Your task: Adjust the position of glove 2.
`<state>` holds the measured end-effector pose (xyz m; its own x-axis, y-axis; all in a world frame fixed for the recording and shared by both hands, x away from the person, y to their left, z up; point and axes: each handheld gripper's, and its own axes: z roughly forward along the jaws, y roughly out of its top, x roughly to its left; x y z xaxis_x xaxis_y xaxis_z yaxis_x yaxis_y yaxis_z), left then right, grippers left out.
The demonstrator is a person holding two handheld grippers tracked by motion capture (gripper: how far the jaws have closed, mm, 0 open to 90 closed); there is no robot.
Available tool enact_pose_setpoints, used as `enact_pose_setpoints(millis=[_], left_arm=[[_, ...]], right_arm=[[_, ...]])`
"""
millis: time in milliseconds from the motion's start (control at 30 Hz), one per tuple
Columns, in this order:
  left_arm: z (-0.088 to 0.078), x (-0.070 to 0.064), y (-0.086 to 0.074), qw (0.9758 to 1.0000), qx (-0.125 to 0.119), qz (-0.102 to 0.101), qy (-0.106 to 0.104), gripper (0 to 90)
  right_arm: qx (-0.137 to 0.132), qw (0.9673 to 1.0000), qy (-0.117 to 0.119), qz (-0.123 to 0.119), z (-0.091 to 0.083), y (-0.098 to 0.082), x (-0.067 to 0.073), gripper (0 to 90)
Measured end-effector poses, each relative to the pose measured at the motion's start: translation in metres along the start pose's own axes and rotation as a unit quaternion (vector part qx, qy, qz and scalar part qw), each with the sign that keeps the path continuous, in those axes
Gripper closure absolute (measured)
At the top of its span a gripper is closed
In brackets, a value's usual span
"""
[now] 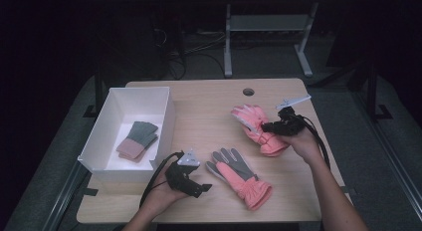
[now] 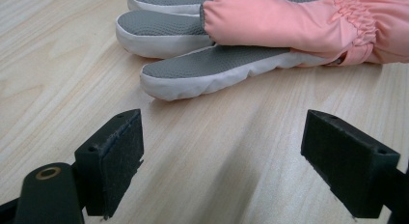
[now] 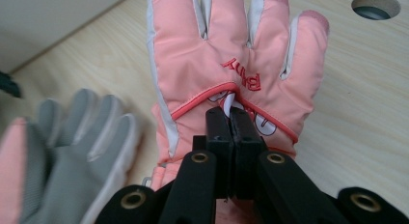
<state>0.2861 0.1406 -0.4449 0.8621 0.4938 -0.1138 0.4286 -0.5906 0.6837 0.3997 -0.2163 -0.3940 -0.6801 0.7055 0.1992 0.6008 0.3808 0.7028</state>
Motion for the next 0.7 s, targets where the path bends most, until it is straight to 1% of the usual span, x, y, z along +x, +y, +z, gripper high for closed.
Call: enact_pose_setpoints(millis=[33,133,167,200,233,300,333,367,433,467,500,567,600,633,700], left_arm=[[0.0,0.0,0.0,1.0,0.003,0.004,0.0,14.7],[-0.001,0.0,0.0,0.9999,0.008,0.011,0.002,14.7],[-0.001,0.0,0.0,0.9999,0.008,0.011,0.001,14.7],[-0.001,0.0,0.0,0.9999,0.008,0.011,0.001,14.7],[-0.001,-0.001,0.001,0.9999,0.007,0.014,0.004,14.7],[-0.002,-0.001,0.001,0.9999,0.006,0.014,0.005,14.8],[-0.002,-0.001,0.001,0.9999,0.005,0.015,0.006,14.7],[-0.002,-0.001,0.001,0.9999,0.005,0.014,0.006,14.7],[-0.002,-0.001,0.001,0.9999,0.002,0.012,0.006,14.7],[-0.002,-0.001,0.001,0.9999,0.002,0.012,0.006,14.7],[-0.002,-0.001,0.001,0.9999,0.003,0.011,0.009,14.7],[-0.002,-0.001,0.001,0.9999,0.005,0.013,0.009,14.7],[-0.002,-0.001,0.001,0.9999,0.005,0.013,0.009,14.8],[-0.002,-0.001,0.001,0.9998,0.006,0.014,0.01,14.8],[-0.002,-0.001,0.001,0.9998,0.007,0.014,0.01,14.8]], right_arm=[[0.0,1.0,0.004,0.004,-0.004,-0.001,0.003,88.6],[-0.001,0.9999,0.013,0.006,-0.016,-0.008,0.016,88.6],[-0.003,0.9998,0.017,0.003,-0.019,-0.01,0.02,88.7],[-0.003,0.9998,0.017,0.003,-0.019,-0.01,0.02,88.7],[-0.004,0.9997,0.023,0.003,-0.025,-0.014,0.029,88.7],[-0.003,0.9995,0.03,0.008,-0.029,-0.017,0.037,88.6],[-0.003,0.9995,0.03,0.003,-0.031,-0.019,0.04,88.6],[-0.001,0.9995,0.031,0.006,-0.033,-0.021,0.044,88.6],[-0.002,0.9992,0.039,0.002,-0.035,-0.024,0.05,88.6],[-0.002,0.9992,0.039,0.002,-0.035,-0.024,0.05,88.6],[-0.004,0.9988,0.049,-0.001,-0.038,-0.028,0.057,88.6],[-0.003,0.9987,0.051,0.0,-0.04,-0.031,0.063,88.6],[-0.003,0.9987,0.051,0.0,-0.04,-0.031,0.063,88.6],[-0.005,0.9986,0.053,-0.002,-0.043,-0.035,0.068,88.6],[-0.006,0.9985,0.055,-0.001,-0.044,-0.036,0.069,88.6]])
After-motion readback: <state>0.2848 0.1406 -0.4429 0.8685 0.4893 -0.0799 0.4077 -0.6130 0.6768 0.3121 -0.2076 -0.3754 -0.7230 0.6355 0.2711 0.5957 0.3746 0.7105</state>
